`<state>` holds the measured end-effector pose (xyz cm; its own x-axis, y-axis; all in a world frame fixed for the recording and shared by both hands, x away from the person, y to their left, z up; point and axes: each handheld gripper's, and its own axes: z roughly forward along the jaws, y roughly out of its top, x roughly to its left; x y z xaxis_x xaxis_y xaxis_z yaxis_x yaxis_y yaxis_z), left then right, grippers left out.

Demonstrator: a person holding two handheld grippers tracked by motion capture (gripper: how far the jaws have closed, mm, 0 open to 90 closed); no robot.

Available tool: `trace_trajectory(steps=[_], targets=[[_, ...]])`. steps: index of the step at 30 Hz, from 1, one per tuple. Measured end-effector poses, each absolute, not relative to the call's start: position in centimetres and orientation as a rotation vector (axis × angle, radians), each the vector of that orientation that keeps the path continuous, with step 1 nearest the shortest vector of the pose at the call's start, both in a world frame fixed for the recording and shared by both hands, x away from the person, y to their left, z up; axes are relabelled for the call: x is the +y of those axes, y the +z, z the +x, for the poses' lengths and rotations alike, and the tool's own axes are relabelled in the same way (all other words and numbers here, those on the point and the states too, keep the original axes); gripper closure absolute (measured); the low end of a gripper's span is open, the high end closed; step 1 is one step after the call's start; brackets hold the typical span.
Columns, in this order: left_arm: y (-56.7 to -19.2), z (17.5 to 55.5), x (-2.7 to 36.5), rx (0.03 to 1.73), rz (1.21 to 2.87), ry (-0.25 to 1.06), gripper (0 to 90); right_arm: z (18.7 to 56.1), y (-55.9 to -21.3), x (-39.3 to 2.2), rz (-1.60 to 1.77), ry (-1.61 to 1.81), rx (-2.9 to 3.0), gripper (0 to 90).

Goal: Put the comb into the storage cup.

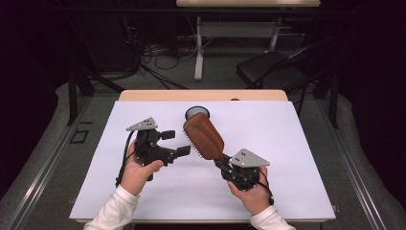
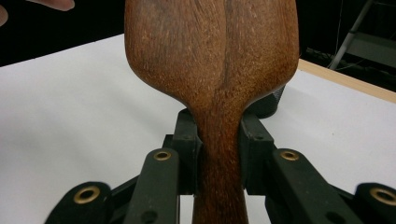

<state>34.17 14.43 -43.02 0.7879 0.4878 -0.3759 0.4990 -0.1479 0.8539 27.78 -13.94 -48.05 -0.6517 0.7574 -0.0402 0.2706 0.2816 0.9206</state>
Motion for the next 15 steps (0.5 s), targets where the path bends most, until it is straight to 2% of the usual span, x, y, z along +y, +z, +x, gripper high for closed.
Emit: trace_trajectory(steps=[15], targets=[[-42.8, 35.1, 12.2, 0.752, 1.805, -0.035, 0.6, 27.4, -48.0, -13.5, 0.883, 1.353, 2.071, 72.3]])
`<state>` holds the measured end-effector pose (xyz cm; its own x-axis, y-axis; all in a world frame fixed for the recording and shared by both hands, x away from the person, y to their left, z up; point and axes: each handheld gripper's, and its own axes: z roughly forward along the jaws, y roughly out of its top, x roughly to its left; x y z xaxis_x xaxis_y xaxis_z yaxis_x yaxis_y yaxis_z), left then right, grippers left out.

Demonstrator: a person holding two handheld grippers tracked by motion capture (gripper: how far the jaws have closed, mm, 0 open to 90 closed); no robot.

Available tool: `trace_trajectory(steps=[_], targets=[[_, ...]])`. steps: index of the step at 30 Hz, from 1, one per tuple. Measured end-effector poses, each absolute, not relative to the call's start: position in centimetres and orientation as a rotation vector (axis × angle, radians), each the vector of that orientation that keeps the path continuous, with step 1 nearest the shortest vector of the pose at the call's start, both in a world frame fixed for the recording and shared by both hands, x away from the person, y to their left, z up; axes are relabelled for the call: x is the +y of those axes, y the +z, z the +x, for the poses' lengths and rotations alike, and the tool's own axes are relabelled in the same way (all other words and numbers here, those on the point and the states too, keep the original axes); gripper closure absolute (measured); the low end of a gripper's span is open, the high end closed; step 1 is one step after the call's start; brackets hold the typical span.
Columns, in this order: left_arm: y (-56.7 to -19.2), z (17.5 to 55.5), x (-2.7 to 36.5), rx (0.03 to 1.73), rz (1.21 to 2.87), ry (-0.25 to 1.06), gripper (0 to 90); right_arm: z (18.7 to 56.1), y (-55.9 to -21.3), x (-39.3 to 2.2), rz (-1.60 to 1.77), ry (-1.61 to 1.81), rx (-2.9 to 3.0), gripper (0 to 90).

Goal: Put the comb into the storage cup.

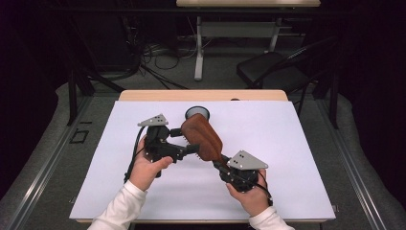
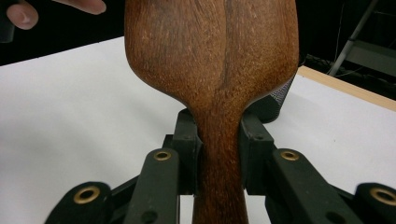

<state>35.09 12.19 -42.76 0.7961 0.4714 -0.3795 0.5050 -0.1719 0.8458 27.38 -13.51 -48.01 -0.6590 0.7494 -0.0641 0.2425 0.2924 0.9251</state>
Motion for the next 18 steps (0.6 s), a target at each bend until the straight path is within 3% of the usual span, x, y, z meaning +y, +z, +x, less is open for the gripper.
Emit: trace_trajectory(steps=[18], targets=[[-43.0, 35.6, 10.6, 0.755, 1.823, -0.072, 0.6, 27.1, -48.0, -13.1, 0.864, 1.354, 2.072, 72.3]])
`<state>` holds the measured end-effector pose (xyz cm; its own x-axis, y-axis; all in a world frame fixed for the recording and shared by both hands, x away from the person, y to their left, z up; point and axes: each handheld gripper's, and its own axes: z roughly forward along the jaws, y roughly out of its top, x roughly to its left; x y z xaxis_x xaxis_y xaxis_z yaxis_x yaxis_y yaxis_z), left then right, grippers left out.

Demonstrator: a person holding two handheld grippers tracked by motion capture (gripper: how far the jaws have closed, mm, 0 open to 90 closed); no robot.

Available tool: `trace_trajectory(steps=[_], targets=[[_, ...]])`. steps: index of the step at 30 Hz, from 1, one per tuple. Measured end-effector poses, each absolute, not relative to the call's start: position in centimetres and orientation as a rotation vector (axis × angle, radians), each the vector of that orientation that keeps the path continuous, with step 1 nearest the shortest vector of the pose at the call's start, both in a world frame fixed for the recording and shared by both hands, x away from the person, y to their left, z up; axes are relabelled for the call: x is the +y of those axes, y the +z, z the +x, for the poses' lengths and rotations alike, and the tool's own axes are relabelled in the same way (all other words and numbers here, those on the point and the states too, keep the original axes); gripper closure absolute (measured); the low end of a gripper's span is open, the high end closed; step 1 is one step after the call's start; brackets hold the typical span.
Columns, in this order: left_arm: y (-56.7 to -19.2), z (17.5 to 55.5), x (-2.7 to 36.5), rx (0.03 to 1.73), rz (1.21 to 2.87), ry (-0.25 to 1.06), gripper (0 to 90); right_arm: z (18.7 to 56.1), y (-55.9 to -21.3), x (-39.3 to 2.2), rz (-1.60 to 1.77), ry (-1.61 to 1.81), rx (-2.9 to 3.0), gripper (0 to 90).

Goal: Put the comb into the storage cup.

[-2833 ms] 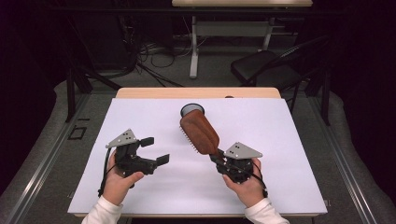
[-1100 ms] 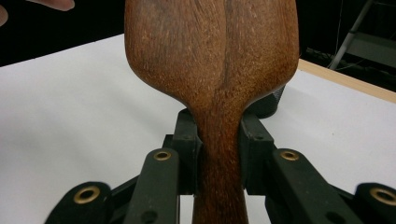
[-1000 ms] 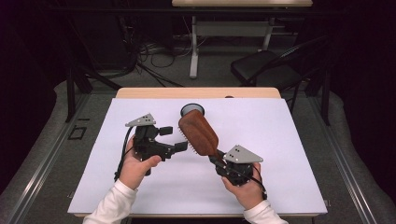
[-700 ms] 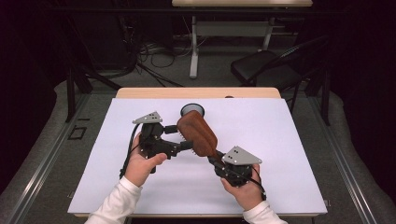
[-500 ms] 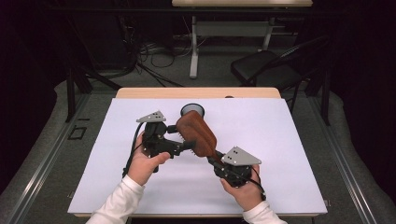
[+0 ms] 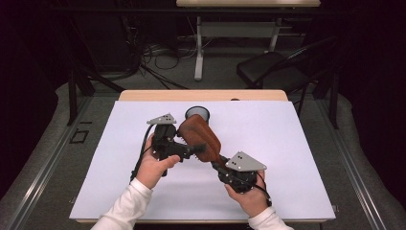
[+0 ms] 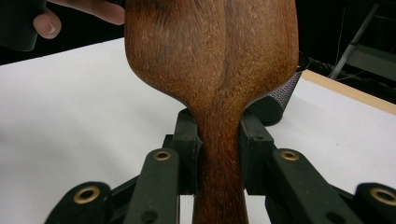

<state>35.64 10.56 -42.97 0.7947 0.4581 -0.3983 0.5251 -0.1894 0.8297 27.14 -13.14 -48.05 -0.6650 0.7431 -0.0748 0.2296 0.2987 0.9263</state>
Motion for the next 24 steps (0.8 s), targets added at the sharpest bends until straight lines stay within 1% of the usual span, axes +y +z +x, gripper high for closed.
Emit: trace_trajectory(steps=[15, 24], targets=[[-42.68, 35.65, 9.68, 0.740, 1.822, -0.071, 0.9, 27.03, -48.14, -12.93, 0.849, 1.349, 2.068, 72.3], [-42.67, 35.70, 9.74, 0.745, 1.817, -0.070, 6.2, 26.99, -48.14, -12.90, 0.845, 1.351, 2.065, 72.2]])
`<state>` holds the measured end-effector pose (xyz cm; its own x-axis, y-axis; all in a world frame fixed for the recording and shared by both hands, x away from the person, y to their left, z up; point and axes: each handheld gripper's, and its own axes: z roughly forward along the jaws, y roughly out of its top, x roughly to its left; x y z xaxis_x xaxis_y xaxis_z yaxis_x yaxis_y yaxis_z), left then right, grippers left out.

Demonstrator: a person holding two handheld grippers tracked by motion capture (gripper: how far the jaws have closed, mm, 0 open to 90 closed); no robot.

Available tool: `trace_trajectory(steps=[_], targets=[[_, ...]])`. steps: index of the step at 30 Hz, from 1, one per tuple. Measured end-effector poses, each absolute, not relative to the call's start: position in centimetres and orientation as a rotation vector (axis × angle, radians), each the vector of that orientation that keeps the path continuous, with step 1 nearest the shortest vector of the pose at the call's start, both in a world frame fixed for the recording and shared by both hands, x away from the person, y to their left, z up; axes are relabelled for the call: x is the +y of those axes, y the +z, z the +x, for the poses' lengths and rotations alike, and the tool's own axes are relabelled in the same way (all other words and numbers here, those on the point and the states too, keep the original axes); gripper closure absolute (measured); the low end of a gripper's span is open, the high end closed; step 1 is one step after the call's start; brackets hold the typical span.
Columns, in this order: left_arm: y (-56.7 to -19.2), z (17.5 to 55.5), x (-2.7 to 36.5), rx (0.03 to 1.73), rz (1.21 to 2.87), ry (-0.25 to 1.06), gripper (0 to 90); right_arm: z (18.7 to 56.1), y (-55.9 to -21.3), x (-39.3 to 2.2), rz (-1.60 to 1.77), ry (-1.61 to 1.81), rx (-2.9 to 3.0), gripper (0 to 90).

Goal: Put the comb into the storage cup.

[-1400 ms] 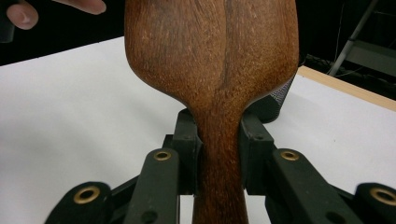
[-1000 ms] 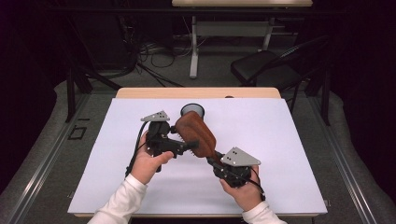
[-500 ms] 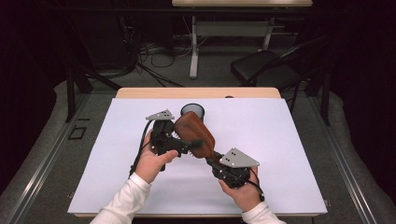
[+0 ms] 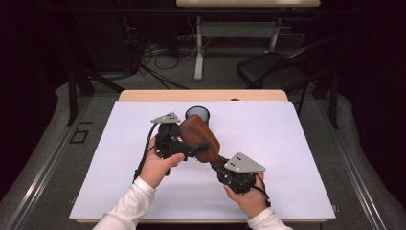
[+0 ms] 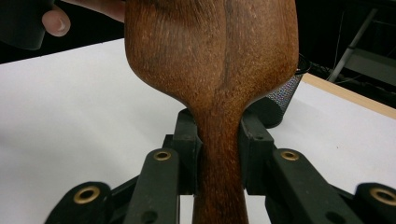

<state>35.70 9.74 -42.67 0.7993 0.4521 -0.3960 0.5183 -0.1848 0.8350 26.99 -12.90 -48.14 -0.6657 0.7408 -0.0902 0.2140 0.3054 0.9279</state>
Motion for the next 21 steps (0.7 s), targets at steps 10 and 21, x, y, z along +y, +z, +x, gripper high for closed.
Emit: trace_trajectory(steps=[10, 21], targets=[[-42.62, 35.74, 9.89, 0.751, 1.815, -0.052, 15.5, 26.99, -48.14, -12.99, 0.850, 1.355, 2.058, 72.2], [-42.63, 35.69, 9.90, 0.760, 1.821, -0.038, 21.4, 27.01, -48.30, -13.00, 0.849, 1.354, 2.052, 72.3]])
